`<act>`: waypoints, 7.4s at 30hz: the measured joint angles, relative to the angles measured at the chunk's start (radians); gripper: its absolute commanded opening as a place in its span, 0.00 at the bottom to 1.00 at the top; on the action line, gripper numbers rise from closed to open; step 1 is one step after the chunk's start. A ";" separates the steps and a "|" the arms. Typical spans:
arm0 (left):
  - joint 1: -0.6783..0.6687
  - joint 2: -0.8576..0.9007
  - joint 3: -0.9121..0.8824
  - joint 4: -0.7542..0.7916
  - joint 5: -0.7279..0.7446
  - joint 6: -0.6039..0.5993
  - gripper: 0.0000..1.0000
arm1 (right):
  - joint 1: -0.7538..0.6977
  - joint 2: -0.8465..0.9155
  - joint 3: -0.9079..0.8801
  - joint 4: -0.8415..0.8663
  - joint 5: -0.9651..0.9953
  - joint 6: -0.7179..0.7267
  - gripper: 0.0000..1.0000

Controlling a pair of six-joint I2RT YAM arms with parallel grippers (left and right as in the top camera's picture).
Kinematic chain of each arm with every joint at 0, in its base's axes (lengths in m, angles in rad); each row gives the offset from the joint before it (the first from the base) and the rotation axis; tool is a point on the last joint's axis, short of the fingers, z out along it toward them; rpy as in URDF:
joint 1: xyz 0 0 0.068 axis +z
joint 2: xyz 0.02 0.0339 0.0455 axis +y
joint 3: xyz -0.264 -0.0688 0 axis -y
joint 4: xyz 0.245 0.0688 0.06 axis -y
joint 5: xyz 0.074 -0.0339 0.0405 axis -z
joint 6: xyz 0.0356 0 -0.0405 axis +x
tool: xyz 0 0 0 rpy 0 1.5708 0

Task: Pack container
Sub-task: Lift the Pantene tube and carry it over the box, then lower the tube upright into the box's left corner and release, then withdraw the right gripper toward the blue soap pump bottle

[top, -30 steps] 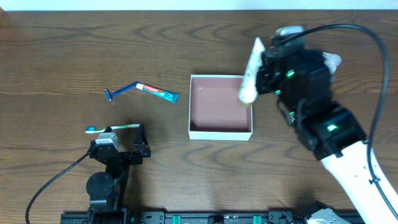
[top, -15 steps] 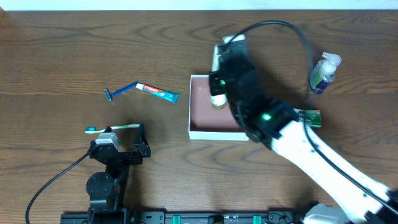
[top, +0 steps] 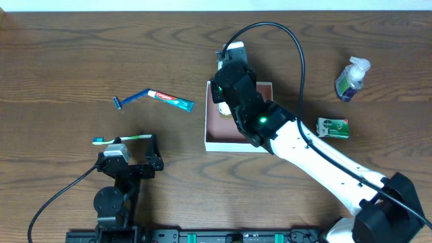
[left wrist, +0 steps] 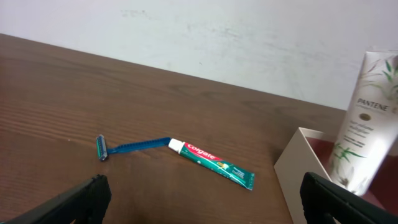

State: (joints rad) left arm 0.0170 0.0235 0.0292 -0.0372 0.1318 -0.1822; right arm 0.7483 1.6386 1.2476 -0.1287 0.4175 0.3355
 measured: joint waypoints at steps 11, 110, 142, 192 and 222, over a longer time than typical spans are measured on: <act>0.000 0.000 0.000 0.000 0.000 0.000 0.98 | 0.019 0.049 0.000 0.093 0.005 0.003 0.01; 0.000 0.000 0.000 0.000 0.000 0.000 0.98 | 0.010 0.153 0.010 0.245 0.045 0.002 0.41; 0.000 0.000 0.000 0.000 0.000 0.000 0.98 | 0.080 0.121 0.010 0.175 0.122 -0.032 0.44; 0.000 0.000 0.000 0.000 0.000 0.000 0.98 | 0.080 0.088 0.014 -0.005 0.096 0.468 0.25; 0.000 0.000 0.000 0.000 0.000 0.000 0.98 | 0.019 -0.237 0.019 -0.156 0.142 0.127 0.99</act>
State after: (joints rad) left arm 0.0170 0.0235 0.0292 -0.0372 0.1318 -0.1822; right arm 0.7670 1.4017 1.2663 -0.2848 0.5594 0.4629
